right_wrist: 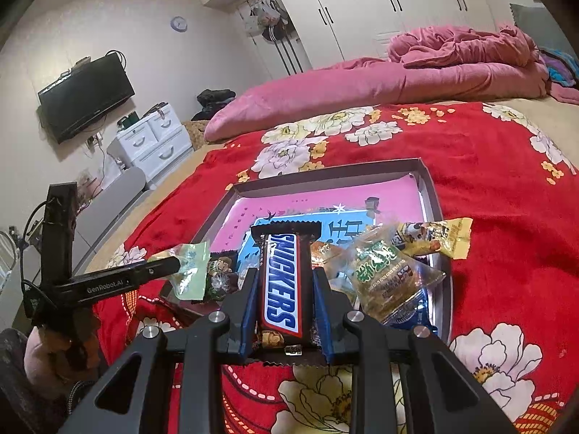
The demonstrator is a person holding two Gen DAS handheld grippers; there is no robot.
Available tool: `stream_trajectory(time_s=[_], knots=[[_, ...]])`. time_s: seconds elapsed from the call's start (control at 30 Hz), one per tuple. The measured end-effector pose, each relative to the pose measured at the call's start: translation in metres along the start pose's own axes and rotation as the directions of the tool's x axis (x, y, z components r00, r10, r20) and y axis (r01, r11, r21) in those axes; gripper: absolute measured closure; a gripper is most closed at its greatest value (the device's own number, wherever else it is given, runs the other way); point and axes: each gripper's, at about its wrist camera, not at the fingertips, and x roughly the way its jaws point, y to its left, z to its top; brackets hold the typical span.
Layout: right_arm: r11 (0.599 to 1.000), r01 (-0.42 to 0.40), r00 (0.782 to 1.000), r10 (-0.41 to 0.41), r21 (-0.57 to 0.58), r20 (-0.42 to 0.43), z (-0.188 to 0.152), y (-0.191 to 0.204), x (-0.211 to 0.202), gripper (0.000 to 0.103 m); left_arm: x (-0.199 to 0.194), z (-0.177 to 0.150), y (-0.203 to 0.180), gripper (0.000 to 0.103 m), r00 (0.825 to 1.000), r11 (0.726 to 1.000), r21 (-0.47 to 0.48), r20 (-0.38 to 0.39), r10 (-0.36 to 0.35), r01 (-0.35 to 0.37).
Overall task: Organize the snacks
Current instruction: 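Carry the Snickers bar and the clear bag over the tray with both grippers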
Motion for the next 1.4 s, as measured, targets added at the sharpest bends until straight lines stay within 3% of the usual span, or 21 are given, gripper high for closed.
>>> stream_trajectory(time_s=[0.9,1.4], knots=[[0.999,0.049,0.998,-0.049,-0.017,0.028,0.021,-0.004,0.021,0.074,0.016,-0.001,-0.011,0.059,1.0,0.999,0.024,-0.016,-0.025,0.025],[0.993,0.083,0.996,-0.085,-0.08,-0.024,0.018,0.004,0.05,0.074,0.015,-0.003,-0.015,0.059,1.0,0.999,0.038,-0.012,-0.029,0.029]])
